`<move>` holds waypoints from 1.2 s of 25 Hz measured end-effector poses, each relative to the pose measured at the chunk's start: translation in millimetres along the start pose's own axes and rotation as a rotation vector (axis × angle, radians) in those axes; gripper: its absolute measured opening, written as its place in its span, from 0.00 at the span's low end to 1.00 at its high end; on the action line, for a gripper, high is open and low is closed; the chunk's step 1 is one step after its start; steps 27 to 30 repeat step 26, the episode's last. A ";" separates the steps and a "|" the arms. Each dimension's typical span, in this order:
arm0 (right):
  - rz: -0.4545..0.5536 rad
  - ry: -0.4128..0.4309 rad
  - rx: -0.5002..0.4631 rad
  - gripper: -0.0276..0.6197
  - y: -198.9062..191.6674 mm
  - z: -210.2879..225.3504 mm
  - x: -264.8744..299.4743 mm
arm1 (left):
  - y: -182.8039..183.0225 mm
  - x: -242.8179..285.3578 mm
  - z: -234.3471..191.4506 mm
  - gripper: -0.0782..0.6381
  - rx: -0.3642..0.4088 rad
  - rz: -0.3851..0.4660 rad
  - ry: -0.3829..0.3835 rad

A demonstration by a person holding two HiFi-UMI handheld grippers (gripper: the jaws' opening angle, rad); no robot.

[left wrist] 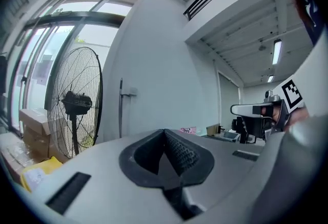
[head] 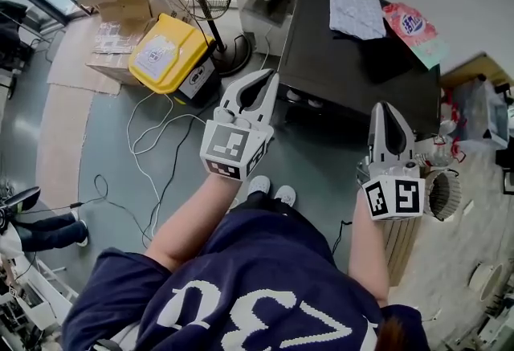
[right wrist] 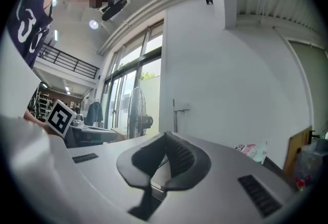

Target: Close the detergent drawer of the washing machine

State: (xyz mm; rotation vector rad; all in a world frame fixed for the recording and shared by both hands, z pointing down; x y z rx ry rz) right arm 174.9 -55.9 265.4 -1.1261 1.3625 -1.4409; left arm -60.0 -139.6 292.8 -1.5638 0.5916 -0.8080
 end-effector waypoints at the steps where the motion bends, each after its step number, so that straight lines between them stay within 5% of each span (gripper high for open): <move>1: 0.007 -0.008 -0.007 0.06 3.0 -1.6 -3.3 | 2.1 -3.3 1.1 0.13 0.002 0.006 -0.001; 30: 0.052 -0.028 -0.035 0.06 25.3 -19.8 -28.6 | 18.7 -37.2 15.1 0.13 0.059 0.070 0.034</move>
Point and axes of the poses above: the fingertips, and each gripper's own axes: x forward along the fingers, z to its right, y out of its top, the point moved 6 cm from there along -x, backward along the fingers, and after that the axes turned 5 degrees about -z, right-handed, at the moved point
